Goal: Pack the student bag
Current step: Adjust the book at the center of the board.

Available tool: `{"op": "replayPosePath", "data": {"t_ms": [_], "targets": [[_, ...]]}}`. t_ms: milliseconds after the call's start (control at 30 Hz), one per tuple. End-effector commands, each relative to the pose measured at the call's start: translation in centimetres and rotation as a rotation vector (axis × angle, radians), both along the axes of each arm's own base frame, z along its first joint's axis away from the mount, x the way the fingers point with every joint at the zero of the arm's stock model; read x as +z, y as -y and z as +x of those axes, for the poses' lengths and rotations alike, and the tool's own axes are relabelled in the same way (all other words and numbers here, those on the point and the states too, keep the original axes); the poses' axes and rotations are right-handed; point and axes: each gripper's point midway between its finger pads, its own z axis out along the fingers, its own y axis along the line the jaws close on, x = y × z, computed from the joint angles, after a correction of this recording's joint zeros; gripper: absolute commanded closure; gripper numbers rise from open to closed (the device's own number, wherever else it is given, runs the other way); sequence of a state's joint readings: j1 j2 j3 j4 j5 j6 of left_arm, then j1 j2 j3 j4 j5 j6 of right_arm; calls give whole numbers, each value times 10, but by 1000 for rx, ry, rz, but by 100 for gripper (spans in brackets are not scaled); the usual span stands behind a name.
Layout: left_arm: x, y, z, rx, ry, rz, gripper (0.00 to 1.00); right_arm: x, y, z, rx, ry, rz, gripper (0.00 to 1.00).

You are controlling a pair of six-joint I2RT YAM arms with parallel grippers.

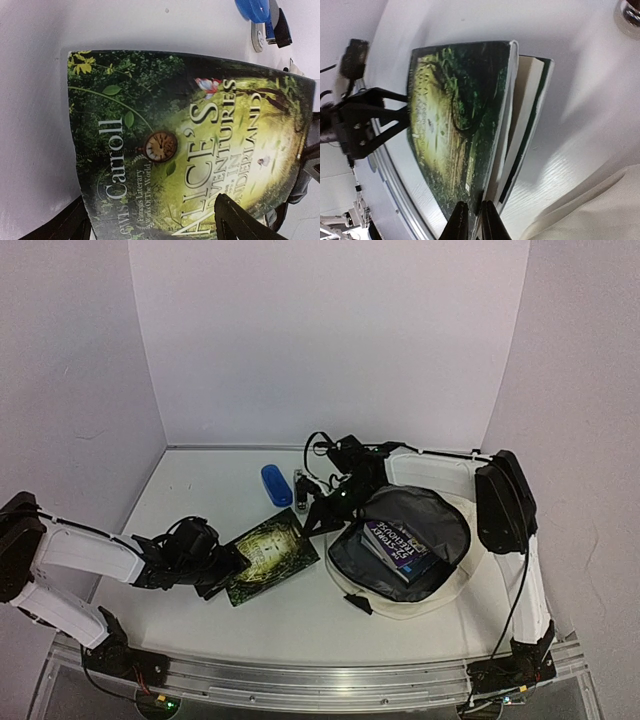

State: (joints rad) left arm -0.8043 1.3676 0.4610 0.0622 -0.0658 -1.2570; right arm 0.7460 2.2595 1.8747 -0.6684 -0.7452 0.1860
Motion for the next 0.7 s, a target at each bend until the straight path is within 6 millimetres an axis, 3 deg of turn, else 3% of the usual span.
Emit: {"op": "replayPosePath", "data": {"t_ms": [0, 200, 533, 600, 667], "targets": [[5, 19, 4, -53, 17, -49, 16, 63, -32, -38, 102, -35, 214, 88], [20, 41, 15, -127, 55, -70, 16, 67, -13, -28, 26, 64, 141, 88], [23, 109, 35, -292, 78, -134, 18, 35, 76, 4, -134, 134, -54, 85], [18, 115, 36, -289, 70, -158, 19, 29, 91, 11, -158, 157, -97, 79], [12, 118, 37, -278, 60, -178, 19, 21, 103, 13, -165, 170, -145, 65]]}}
